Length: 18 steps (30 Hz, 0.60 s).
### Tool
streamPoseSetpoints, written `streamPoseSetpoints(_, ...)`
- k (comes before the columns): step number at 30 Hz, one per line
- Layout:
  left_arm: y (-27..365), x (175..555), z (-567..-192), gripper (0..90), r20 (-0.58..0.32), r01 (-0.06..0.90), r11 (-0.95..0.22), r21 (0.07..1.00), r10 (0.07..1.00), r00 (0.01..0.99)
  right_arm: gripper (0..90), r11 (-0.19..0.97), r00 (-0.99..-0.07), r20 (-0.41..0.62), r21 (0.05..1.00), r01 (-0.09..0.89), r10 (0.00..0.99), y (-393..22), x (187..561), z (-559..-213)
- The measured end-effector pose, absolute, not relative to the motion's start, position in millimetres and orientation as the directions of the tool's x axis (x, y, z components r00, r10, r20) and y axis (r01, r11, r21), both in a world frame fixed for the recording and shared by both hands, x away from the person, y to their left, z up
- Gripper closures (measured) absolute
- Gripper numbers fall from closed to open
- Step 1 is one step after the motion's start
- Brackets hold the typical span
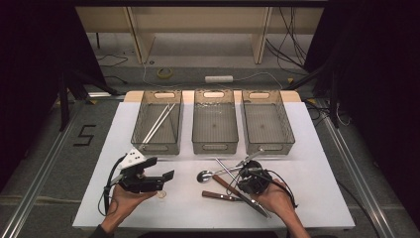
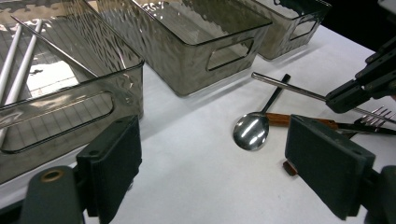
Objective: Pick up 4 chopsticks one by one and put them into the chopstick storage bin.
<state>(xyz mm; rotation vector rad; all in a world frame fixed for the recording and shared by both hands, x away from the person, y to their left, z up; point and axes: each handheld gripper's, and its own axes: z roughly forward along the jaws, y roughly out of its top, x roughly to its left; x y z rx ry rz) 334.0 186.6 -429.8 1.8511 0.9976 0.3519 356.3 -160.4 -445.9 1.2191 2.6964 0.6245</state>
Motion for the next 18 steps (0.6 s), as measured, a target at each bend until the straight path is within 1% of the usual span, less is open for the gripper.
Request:
streamPoseSetpoints(7,183,334,-430,18.0,-0.172,0.477,-0.213,0.853,0.747,0.642,86.4,0.634,-0.719,0.043,0.437,0.638,0.693,-155,354,-434)
streamPoseSetpoints(18,172,334,-432,17.3,-0.166,0.471,-0.25,0.846,0.716,0.678,86.5,0.705,-0.794,0.023,0.443,0.553,0.608,-142,346,-426)
